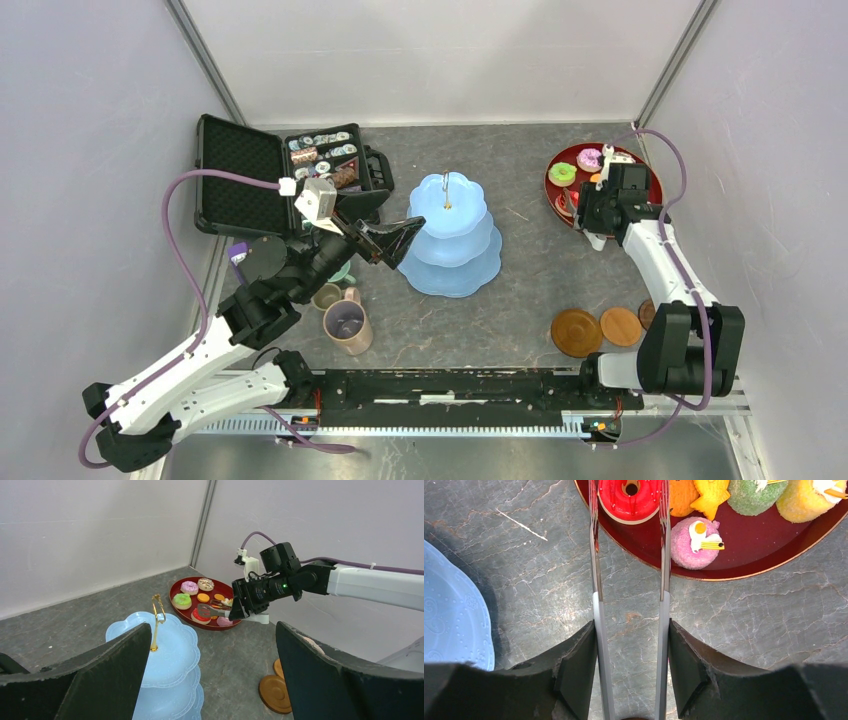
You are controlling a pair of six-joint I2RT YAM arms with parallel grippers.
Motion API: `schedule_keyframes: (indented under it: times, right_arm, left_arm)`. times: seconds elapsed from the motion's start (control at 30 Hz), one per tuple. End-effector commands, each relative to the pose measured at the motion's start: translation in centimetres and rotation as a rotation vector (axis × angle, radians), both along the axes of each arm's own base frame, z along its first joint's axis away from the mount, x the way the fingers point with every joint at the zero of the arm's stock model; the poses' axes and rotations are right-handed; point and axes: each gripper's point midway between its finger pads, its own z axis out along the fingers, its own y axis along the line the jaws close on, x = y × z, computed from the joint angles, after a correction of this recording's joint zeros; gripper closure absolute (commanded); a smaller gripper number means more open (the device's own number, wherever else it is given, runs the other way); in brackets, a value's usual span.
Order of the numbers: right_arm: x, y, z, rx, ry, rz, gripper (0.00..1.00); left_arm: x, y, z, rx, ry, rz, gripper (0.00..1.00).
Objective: Serve the afternoon tea
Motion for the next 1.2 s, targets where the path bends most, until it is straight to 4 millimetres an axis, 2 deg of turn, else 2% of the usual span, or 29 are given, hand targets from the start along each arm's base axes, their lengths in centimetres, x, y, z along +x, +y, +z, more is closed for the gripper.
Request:
schedule_keyframes:
  times: [0.0, 0.17, 0.67, 1.17]
  right_arm:
    - [1.7, -0.3, 1.6, -0.016, -0.070, 0.011, 0.44]
    - [1.9, -0.8, 1.3, -0.041, -0.059, -0.003, 0.44]
    - [3.1, -0.7, -0.2, -0.067, -0.025, 0.008, 0.42]
    - [4.2, -0.9, -0.3, -0.095, -0.033, -0.002, 0.42]
  left_arm:
    - [0.0, 0.4, 0.8, 0.002, -0.047, 0.019, 0.00]
    - [0.1, 0.4, 0.8, 0.003, -0.047, 0.021, 0.00]
    - [0.1, 0.3, 0.7, 0.006, -0.047, 0.021, 0.00]
    - [0.1, 0.2, 0.7, 0.008, -0.049, 0.018, 0.00]
